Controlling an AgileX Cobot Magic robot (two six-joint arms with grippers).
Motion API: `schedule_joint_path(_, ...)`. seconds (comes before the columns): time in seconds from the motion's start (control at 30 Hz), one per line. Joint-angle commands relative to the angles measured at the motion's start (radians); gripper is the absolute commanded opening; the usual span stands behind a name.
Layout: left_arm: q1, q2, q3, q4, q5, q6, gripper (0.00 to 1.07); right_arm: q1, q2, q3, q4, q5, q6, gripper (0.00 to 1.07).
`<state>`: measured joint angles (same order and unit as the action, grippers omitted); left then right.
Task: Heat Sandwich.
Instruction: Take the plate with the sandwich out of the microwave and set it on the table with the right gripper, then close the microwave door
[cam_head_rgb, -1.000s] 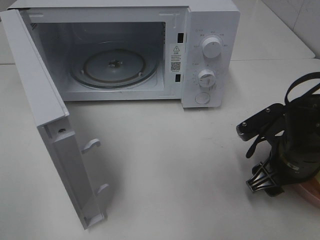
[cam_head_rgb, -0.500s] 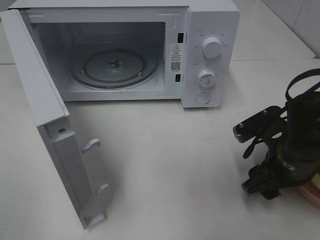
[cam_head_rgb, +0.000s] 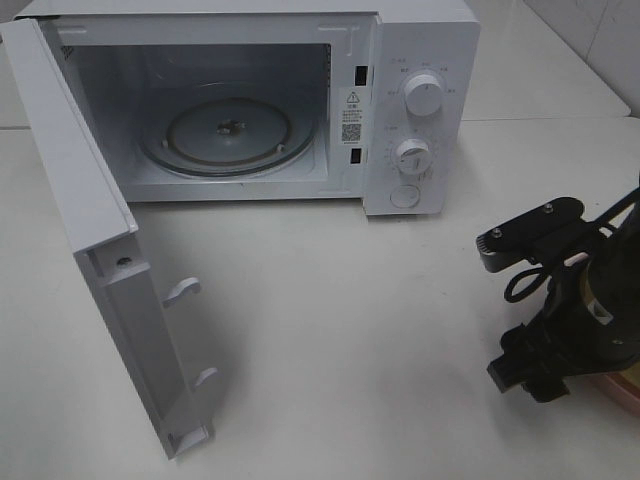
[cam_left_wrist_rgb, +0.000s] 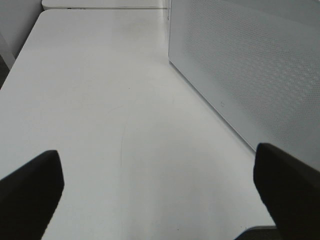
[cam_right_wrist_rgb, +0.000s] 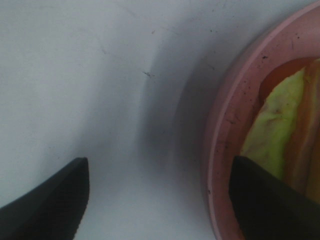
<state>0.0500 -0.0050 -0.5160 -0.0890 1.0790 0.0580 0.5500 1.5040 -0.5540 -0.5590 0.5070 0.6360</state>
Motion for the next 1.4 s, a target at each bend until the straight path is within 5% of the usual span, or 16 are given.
schedule_joint_path(0.03, 0.003, -0.019, 0.001, -0.006, -0.007, 0.004, 0.98, -0.002, -0.063, 0.002, 0.071, 0.029, -0.089, 0.75)
schedule_joint_path(1.03, 0.003, -0.019, 0.001, -0.006, -0.007, 0.004, 0.98, -0.002, -0.725, 0.002, 0.569, 0.439, -0.569, 0.75)
schedule_joint_path(1.4, 0.003, -0.019, 0.001, -0.006, -0.007, 0.004, 0.98, -0.002, -0.892, 0.002, 0.589, 0.560, -0.572, 0.75)
